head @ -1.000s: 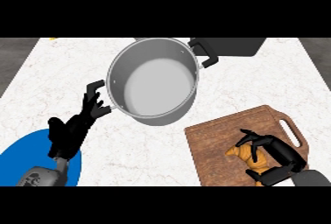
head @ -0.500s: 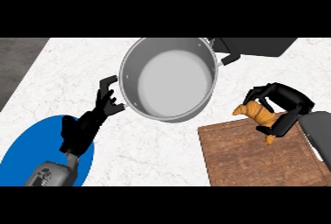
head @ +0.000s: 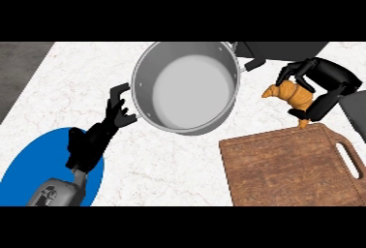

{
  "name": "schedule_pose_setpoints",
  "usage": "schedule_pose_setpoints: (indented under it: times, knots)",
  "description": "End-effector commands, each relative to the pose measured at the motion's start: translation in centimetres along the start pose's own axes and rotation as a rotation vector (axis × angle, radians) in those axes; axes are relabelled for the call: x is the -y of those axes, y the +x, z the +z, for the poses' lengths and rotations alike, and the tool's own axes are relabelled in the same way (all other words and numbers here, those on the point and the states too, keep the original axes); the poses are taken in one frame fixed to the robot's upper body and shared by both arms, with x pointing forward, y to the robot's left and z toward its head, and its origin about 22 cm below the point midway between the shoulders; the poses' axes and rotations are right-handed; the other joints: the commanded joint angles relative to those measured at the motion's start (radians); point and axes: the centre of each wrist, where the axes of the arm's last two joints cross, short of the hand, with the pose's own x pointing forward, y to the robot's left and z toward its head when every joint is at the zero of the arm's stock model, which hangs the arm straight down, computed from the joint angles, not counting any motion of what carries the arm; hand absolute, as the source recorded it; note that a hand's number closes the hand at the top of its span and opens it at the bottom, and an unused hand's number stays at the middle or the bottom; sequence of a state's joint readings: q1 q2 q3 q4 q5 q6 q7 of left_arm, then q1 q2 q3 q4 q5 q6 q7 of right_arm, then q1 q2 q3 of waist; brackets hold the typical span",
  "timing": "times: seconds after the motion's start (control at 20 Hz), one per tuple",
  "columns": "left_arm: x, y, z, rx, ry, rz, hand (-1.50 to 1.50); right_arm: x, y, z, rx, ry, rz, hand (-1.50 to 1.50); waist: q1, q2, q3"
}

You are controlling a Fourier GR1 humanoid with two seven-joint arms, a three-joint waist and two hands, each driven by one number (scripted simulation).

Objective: Pick the croissant from the cutting board and place it in the pot

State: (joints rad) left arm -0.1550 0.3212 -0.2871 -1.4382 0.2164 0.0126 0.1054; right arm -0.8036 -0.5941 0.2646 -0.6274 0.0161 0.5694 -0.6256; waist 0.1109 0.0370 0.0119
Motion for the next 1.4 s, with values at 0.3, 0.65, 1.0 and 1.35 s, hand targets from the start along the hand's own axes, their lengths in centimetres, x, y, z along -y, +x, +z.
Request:
schedule_pose_setpoints:
  times: [0.3,0.65,1.0,1.35]
  knots:
    - [0.5,-1.7,0.3,-0.081,-0.017,0.007,0.00,2.9,3.4,-2.6,0.260,0.066,0.152,1.50,-0.037,-0.009,-0.008]
    - [1.0,-2.9,0.2,-0.107,-0.007,0.023,0.00,2.8,8.0,-8.4,0.295,0.081,0.305,1.50,-0.056,-0.018,-0.011]
    - [-0.6,-2.8,0.2,-0.093,0.030,0.025,0.00,-1.1,11.5,-14.6,0.300,0.150,0.396,1.50,-0.081,-0.026,-0.012]
    - [1.8,-3.2,0.3,-0.096,0.030,0.010,0.00,-3.3,16.2,-18.9,0.268,0.238,0.543,1.50,-0.080,-0.027,-0.013]
